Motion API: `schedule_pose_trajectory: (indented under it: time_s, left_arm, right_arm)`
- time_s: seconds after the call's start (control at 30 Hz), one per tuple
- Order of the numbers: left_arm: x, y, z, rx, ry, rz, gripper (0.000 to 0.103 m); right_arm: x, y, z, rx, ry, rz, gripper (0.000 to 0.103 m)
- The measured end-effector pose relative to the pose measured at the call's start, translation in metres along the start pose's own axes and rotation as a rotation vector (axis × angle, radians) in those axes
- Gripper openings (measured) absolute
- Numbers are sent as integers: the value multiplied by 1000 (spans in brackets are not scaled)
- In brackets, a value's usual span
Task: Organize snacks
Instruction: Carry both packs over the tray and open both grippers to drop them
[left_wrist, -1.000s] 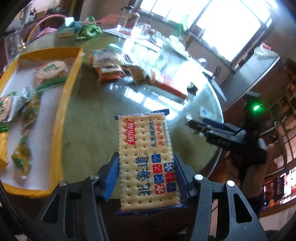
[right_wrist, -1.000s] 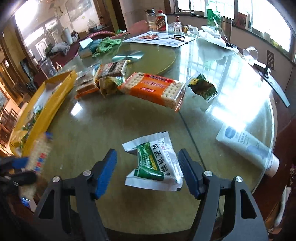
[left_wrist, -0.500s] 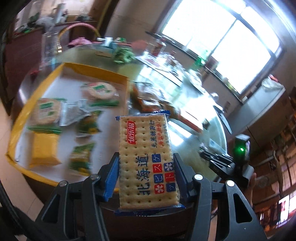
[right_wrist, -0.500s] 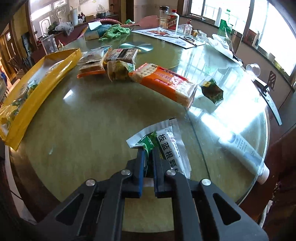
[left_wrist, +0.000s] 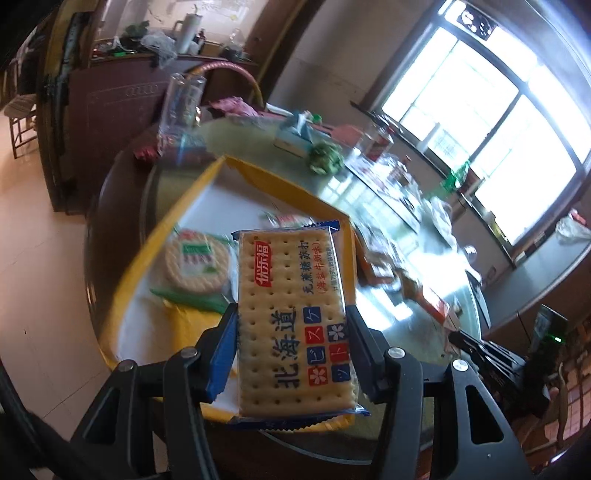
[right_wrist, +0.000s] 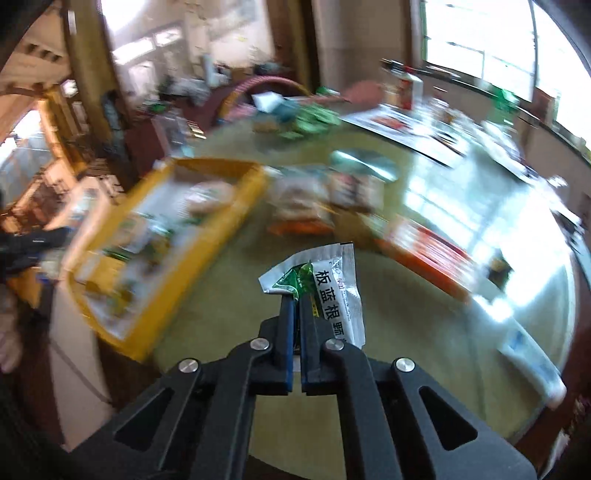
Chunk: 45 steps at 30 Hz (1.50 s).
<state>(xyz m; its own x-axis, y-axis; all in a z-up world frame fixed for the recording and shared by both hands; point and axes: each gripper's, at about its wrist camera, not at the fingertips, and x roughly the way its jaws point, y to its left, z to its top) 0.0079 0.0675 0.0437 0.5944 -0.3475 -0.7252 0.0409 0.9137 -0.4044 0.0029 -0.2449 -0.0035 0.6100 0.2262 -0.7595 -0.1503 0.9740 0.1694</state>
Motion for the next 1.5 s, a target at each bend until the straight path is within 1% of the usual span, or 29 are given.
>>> schedule_pose_trajectory:
  time_s: [0.1,0.17,0.33,0.4,0.53,0.6,0.67,0.7,0.77,0.83,0.9,0.97,1.0,1.03,1.07,1.1,1.13,1.17,1.2,1.23,1.3,1.37,1.43,1.5]
  left_arm:
    - [12,16,22,-30,-10,21,55]
    - [25,25,38,-44,4,27,55]
    - [58,40,69,-50,54,19,55]
    - [76,45,79,-56,90,26,55]
    - [112,59,96,-86,163,19,55]
    - [126,61,102,-98,189,38,55]
    - [134,59,106,-62,186,79,55]
    - [138,57,106,-47,194,95,55]
    - [148,58,105,-48,230,126,55]
    - [155,59,105,-40,246,139,55]
    - [159,60,105,-35,239,171,55]
    - [161,62,103,-43,238,166,56]
    - [162,63,104,-47,241,164,56]
    - [160,63,105,-48,242,161,58]
    - [155,64,107,-58,230,147,63]
    - [149,66,109,-78,212,120,65]
    - [143,69,111,-105,199,86,68]
    - [137,70,113,-124,182,74,74]
    - [126,69,114,-134,149,69,77]
    - [115,66,113,-124,117,74,79]
    - [97,57,105,-94,90,95,79]
    - [79,46,91,-78,45,98,79]
    - [63,29,71,-38,10,105,79]
    - [51,11,48,-5,-20,102,79]
  right_arm:
    - [12,31,24,-28,-9,103,3]
    - [23,47,40,-48,-13,146,3]
    - [69,87,77,-67,34,235,3]
    - [92,101,90,-72,61,248,3]
    - [131,116,107,-57,111,275,3]
    - [150,123,111,-57,132,280,3]
    - [163,128,112,-55,149,294,3]
    - [165,131,113,-61,152,294,3]
    - [172,135,114,-66,163,296,3]
    - [177,139,112,-68,174,302,3]
    - [181,142,112,-75,176,299,3]
    - [184,144,111,-82,177,300,4]
    - [186,144,111,-75,178,302,7]
    - [188,143,110,-66,181,307,8]
    - [190,142,110,-52,185,308,8]
    - [190,141,110,-45,185,313,10]
    - [188,141,109,-46,178,327,16]
    - [183,141,109,-48,164,340,20]
    - [178,139,109,-42,155,343,33]
    - [171,136,109,-32,141,349,47]
    - [152,128,107,-9,100,358,58]
    - [130,116,100,8,67,351,60]
    - [107,101,91,23,42,354,67]
    - [90,85,80,50,29,346,69]
